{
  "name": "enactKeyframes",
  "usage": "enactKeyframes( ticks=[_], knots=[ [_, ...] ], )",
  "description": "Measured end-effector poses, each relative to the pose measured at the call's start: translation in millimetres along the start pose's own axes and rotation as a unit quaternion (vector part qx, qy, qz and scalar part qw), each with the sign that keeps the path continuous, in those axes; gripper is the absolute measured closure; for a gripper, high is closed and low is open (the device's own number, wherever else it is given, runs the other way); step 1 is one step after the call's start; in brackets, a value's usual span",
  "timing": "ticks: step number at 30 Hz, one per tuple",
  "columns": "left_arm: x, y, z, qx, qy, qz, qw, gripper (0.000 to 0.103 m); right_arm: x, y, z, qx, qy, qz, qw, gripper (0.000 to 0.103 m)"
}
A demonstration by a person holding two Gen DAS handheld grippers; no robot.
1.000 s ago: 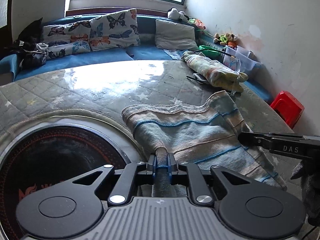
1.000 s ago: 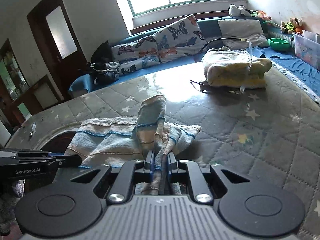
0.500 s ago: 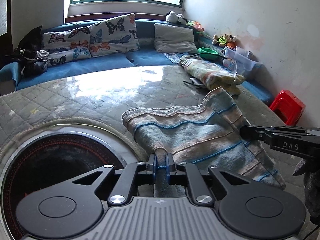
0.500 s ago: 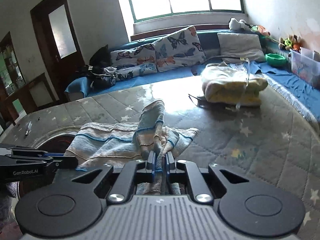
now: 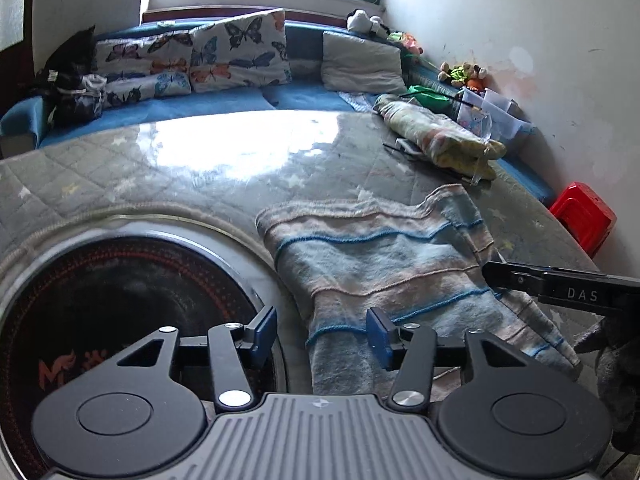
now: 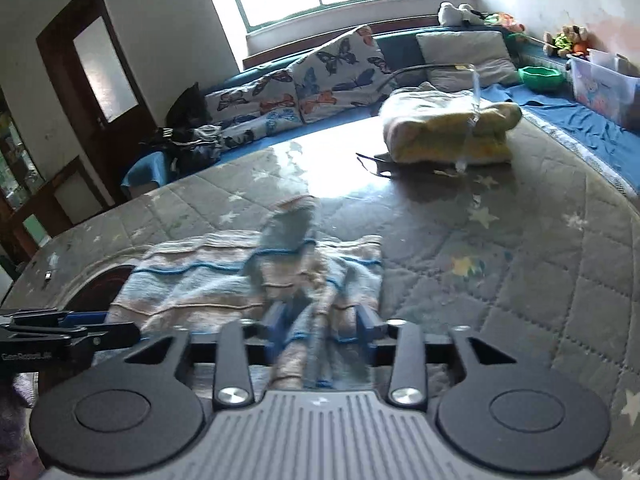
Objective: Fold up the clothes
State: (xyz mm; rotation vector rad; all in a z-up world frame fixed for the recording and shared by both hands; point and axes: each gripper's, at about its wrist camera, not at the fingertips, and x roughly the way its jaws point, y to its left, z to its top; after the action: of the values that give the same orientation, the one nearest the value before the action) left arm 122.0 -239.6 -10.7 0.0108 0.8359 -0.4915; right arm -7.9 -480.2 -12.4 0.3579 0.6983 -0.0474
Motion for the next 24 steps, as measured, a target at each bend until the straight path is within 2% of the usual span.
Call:
enactKeyframes(
  ticks=[4, 6, 12, 13, 14, 16, 18, 19, 21, 24],
  knots=[
    [5, 2, -2, -0.007, 0.007, 0.002, 0.9999, 0.049, 5, -4, -5, 0.011, -0.005, -0.002, 1.0, 0.058],
    [4, 3, -3, -0.012, 0.006, 0.003, 0.9999, 0.046, 3, -3, -6, 0.011, -0.018, -0.014, 1.0, 0.052],
    [5, 3, -4, -0.014, 0.011, -0.005, 0.9998, 0.048, 5, -3, -9, 0.013, -0.012, 0.001, 1.0, 0.051],
    [5, 3, -4, -0.016, 0.014, -0.007, 0.9998, 0.051, 5, -2, -9, 0.014, -0.011, 0.006, 1.0, 0.055],
    [5, 3, -4, -0.016, 0.015, -0.01, 0.9997, 0.055, 6, -2, -10, 0.016, -0.009, 0.011, 1.0, 0.065],
    [5, 3, -5, -0.017, 0.018, -0.014, 0.9996, 0.055, 5, 1, -11, 0.008, -0.01, 0.007, 1.0, 0.066],
    [4, 2, -5, -0.013, 0.017, -0.018, 0.9996, 0.059, 2, 2, -11, -0.001, -0.017, -0.01, 1.0, 0.059],
    [4, 2, -5, -0.013, 0.017, -0.018, 0.9996, 0.059, 1, 2, -11, -0.004, -0.022, -0.019, 1.0, 0.045],
    [4, 2, -6, -0.013, 0.017, -0.016, 0.9996, 0.057, 0, -1, -12, -0.004, -0.024, -0.027, 0.999, 0.043],
    [4, 3, -7, -0.014, 0.019, -0.016, 0.9996, 0.057, 1, -4, -12, 0.008, -0.02, -0.01, 1.0, 0.043]
  ],
)
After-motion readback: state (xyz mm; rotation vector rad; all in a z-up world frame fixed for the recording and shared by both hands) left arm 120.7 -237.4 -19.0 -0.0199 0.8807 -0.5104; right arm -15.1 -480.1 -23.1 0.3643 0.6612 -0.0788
